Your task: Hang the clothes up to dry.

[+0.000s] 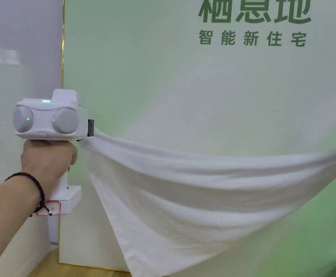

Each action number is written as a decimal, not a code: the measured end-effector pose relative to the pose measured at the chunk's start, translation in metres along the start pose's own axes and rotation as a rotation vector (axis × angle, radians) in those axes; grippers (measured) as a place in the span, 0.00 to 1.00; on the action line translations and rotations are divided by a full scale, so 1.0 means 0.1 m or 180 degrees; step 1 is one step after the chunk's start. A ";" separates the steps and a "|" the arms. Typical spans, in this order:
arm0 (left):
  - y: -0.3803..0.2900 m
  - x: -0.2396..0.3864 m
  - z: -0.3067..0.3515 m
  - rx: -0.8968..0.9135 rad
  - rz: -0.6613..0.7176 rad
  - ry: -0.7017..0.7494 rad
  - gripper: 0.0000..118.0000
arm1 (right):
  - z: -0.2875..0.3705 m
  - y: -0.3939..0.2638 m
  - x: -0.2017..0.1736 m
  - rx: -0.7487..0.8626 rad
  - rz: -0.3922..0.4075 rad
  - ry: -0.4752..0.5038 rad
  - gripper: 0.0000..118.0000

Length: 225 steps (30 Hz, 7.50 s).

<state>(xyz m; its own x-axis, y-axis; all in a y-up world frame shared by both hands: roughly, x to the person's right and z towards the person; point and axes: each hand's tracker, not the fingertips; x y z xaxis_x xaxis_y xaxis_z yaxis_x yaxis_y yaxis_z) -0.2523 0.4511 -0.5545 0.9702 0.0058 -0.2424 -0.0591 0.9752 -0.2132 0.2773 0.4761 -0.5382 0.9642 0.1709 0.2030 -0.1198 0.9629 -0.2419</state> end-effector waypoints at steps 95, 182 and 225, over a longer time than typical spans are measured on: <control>-4.45 -1.41 2.80 -0.2037 0.0170 -0.0309 0.07 | 2.04 -3.62 -1.65 -0.1581 0.0285 0.2149 0.44; 1.86 0.25 1.78 0.1148 -0.0121 0.0359 0.06 | 1.80 1.99 -0.23 0.1059 0.0267 -0.0549 0.05; -0.17 0.72 0.44 0.0080 -0.0687 0.0093 0.06 | 0.63 0.35 -0.56 0.0343 0.1134 -0.0186 0.05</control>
<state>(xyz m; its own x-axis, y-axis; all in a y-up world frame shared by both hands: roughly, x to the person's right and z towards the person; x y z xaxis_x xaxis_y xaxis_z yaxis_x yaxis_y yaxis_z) -0.1713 0.4449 -0.5265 0.9524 -0.2098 -0.2210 0.1555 0.9583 -0.2396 0.2041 0.5131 -0.4987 0.8428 0.5076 0.1787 -0.4723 0.8569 -0.2064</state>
